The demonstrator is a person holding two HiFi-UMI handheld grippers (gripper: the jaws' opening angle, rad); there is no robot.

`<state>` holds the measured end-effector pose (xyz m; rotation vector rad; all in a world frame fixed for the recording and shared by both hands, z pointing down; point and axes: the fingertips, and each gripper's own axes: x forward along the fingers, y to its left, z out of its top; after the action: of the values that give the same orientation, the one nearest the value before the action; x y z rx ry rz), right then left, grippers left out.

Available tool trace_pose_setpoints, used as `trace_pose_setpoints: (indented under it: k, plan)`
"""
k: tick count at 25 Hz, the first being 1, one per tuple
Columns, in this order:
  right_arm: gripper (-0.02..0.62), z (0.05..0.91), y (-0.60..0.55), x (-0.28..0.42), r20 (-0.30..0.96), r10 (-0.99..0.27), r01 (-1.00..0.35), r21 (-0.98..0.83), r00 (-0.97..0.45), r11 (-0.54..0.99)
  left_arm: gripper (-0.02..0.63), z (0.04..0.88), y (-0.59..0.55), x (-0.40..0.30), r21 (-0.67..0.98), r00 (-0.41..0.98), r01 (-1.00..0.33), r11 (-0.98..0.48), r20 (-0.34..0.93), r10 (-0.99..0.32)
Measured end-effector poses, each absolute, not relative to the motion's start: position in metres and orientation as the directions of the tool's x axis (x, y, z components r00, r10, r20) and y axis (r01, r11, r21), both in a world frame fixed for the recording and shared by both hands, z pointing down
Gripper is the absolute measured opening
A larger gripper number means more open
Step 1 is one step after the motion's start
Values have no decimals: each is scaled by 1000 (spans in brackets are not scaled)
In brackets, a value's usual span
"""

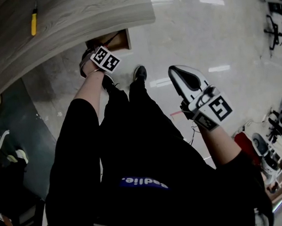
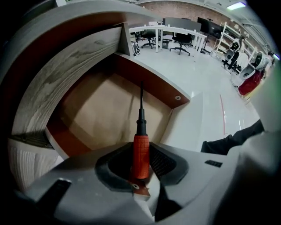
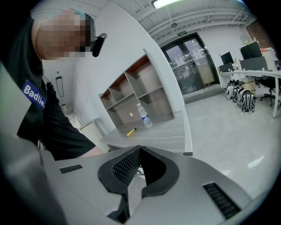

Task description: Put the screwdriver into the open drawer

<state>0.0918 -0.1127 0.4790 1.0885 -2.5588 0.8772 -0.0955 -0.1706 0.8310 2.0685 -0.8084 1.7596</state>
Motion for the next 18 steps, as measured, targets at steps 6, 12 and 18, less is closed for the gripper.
trace_pose_setpoints:
  k: [6, 12, 18]
  plan:
    - [28, 486, -115, 99, 430, -594, -733, -439, -680, 520, 104, 839, -172, -97, -149, 36, -582, -799, 977, -208]
    - [28, 486, -114, 107, 451, -616, -762, -437, -646, 478, 104, 845, -170, -97, -139, -32, -571, -809, 989, -147]
    - [28, 489, -110, 127, 482, -628, -792, -403, -610, 459, 107, 853, -169, -96, -120, -63, -601, -790, 993, -104]
